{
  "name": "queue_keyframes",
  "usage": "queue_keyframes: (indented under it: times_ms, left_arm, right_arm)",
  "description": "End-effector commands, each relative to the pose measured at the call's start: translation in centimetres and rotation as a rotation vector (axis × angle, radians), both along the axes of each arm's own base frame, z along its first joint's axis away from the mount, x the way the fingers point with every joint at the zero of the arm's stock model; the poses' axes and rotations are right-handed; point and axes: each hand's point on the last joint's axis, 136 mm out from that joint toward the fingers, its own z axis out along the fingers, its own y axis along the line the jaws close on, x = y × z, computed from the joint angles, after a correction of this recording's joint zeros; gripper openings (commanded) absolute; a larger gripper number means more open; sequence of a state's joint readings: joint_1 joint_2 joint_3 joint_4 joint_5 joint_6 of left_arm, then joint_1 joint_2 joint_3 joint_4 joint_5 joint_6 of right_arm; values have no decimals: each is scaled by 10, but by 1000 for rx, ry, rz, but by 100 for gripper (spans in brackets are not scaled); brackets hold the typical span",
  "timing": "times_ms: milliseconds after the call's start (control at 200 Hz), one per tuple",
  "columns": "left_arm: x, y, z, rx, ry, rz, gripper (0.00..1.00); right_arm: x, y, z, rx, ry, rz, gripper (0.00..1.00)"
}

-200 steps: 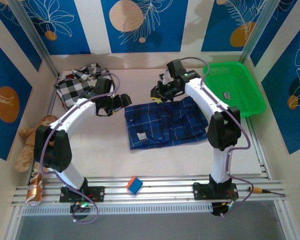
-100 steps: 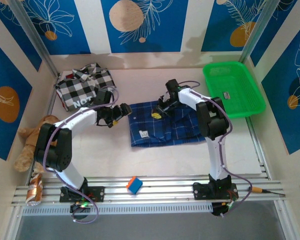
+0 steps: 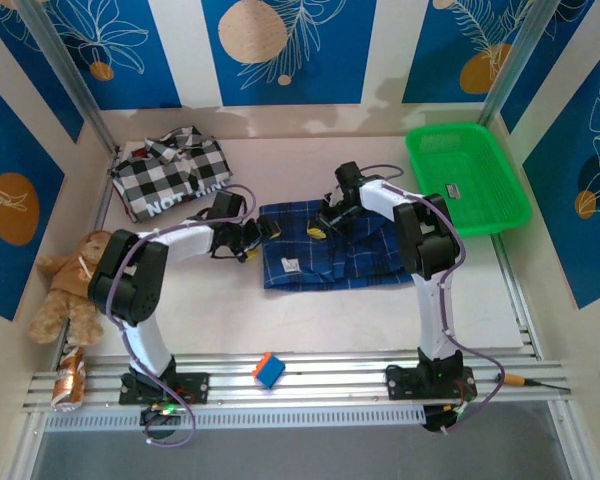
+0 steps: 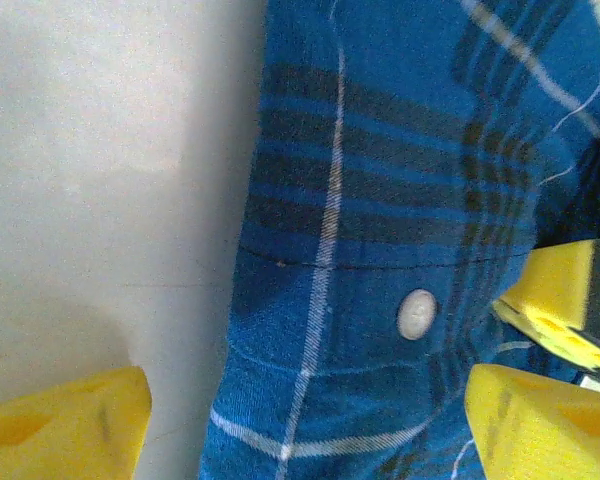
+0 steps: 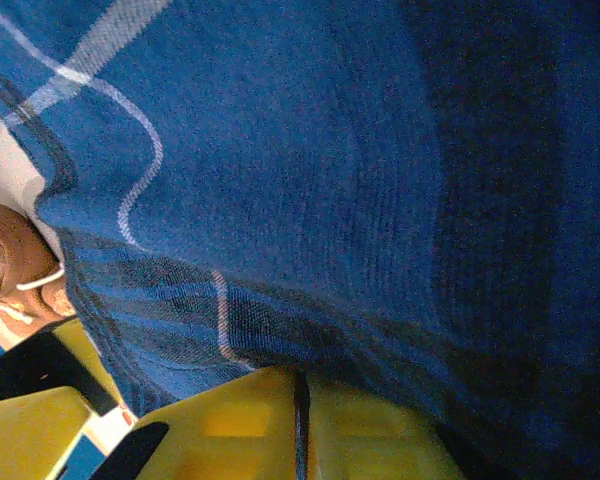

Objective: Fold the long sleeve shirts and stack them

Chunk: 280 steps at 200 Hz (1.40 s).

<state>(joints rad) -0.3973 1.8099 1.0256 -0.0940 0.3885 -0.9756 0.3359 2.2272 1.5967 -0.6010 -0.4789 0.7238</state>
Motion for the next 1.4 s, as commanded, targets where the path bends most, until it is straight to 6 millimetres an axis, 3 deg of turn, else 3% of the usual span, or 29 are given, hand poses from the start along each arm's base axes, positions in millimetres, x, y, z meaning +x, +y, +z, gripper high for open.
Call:
queue_keyframes:
  times_ms: [0,190,415,520,605,700,845,1095,1396]
  left_arm:
    - [7,-16,3,-64,-6,-8,78]
    - [13,-31,-4,-70,3,-51,59]
    - [18,-31,-2,-34,-13,-80,14]
    - [20,-12,11,51,-29,-89,0]
    - [20,8,29,183,-63,-121,0]
    - [23,15,53,264,-118,-180,0]
    - [30,30,72,403,-158,-255,0]
    - [31,40,93,525,-186,-329,0]
    - [33,50,111,638,-198,-406,0]
  right_arm:
    - [-19,-21,-33,-95,83,-9,12]
    - [-21,-20,-35,-96,90,-2,12]
    - [-17,-16,-19,-79,72,3,13]
    - [-15,-23,-3,-111,48,2,14]
    - [-11,-29,20,-137,-9,11,17]
    - [-8,-34,46,-154,-79,22,20]
    - [-8,-36,61,-158,-123,44,21]
    - [-18,-16,46,-116,-61,60,9]
    - [1,48,12,-37,21,67,5]
